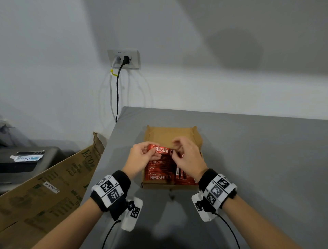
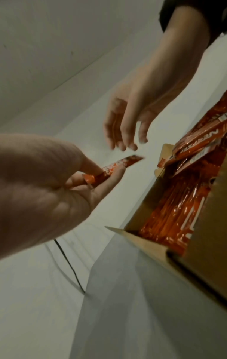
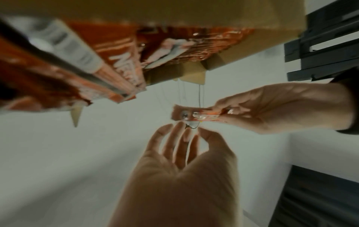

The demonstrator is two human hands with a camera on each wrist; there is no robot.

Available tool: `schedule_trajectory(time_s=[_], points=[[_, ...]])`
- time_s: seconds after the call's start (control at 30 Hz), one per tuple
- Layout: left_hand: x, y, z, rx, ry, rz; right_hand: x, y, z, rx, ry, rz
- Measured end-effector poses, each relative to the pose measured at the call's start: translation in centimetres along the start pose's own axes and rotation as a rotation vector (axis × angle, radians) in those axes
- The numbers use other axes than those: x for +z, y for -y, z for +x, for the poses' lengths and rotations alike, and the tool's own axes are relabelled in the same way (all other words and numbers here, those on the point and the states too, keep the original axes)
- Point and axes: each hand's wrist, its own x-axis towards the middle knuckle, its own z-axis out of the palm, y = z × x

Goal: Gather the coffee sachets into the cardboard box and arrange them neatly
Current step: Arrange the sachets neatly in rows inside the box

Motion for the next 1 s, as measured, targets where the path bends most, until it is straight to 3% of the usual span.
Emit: schedule_trajectory(time_s=[0.1, 0.2, 0.3, 0.37, 0.47, 0.6, 0.77, 1.0], points=[[-0.2, 0.2, -0.3, -0.047, -0.038, -0.165, -0.6, -0.4, 0.0, 0.094, -0.087, 0.027], [-0.2, 0.3, -0.3, -0.062, -0.039, -0.220, -0.2, 0.0, -0.2, 0.049, 0.023, -0.014], [-0.6, 0.5, -0.5, -0.048, 0.062, -0.142, 0.7, 0.0, -0.4, -0.040, 0.115, -0.050], [-1.5, 0.8, -0.6, 0.011, 0.128, 0.044, 1.0, -0.2, -0.7, -0.020, 0.195, -0.096], [-2.7, 1.1, -0.8, 0.118, 0.193, 0.516, 1.2, 0.0, -1.2, 0.017, 0.347, -0.187], [-2.5, 1.1, -0.8, 0.124, 0.295, 1.005, 2.0, 0.5, -1.2, -0.030, 0.462, -0.319], [-1.6, 1.8, -0.8, 0.149, 0.241, 1.212, 2.7, 1.1, -0.6, -0.046, 0.527, -0.565], [-0.9, 2.6, -0.7, 0.242, 0.286, 1.379, 3.5, 1.4, -1.0, -0.088, 0.559, -0.688]])
